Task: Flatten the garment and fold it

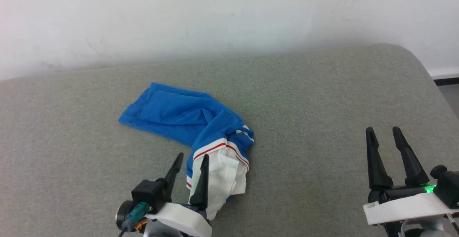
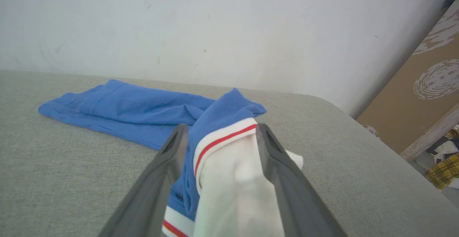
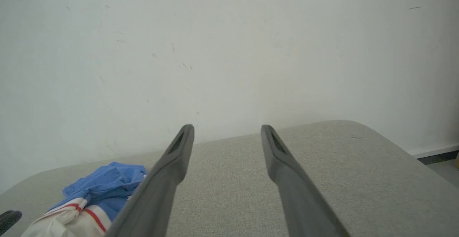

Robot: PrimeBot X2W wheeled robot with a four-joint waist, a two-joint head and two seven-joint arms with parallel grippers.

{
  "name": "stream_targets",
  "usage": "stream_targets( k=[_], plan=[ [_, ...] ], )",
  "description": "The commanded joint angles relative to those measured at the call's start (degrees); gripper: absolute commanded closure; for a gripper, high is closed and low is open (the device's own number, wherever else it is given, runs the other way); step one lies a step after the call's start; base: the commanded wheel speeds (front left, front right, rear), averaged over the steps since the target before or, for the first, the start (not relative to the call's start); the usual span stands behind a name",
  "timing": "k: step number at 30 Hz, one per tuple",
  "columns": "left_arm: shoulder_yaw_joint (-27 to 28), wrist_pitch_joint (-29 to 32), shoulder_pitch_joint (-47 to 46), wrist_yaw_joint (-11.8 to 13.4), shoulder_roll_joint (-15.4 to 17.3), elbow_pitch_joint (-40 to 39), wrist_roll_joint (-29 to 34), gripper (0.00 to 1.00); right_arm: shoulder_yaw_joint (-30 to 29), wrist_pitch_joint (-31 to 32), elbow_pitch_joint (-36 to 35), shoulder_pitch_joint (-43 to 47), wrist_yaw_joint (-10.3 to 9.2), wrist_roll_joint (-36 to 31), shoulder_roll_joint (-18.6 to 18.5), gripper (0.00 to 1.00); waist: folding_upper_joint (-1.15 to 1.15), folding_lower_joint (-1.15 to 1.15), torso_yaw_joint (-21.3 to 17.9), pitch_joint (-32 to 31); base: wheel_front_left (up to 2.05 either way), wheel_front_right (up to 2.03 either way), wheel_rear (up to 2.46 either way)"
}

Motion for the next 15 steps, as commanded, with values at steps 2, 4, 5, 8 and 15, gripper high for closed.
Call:
stream_targets(
  k=[2, 4, 5, 8, 15],
  plan=[
    [0.7, -1.5, -0.6, 0.2, 0.3, -0.8, 0.9, 0.00, 0.2, 0.2, -0.2, 0.7, -0.04, -0.2, 0.1, 0.00, 0.00, 0.00, 1.0, -0.9, 0.00, 0.00, 0.00],
    [1.9, -2.3, -0.2, 0.6, 0.5, -2.0, 0.6, 0.00, 0.2, 0.3, -0.4, 1.1, -0.04, -0.3, 0.1, 0.00, 0.00, 0.00, 1.6, -1.2, 0.00, 0.00, 0.00],
    [2.6, -2.6, 0.1, 0.8, 0.8, -2.4, 0.5, 0.00, 0.2, 0.3, -0.5, 1.3, -0.04, -0.3, 0.1, 0.00, 0.00, 0.00, 1.9, -1.3, 0.00, 0.00, 0.00],
    [5.0, -3.2, 1.1, 1.2, 2.3, -3.6, 0.2, 0.00, 0.2, 0.6, -0.8, 1.7, -0.04, -0.4, 0.1, 0.00, 0.00, 0.00, 2.6, -1.7, 0.00, 0.00, 0.00],
    [10.6, -3.6, 3.4, 0.9, 6.7, -4.7, -1.0, 0.00, 0.3, 1.3, -1.7, 2.9, -0.04, -0.6, 0.1, 0.00, 0.00, 0.00, 3.6, -2.1, 0.00, 0.00, 0.00]
  ],
)
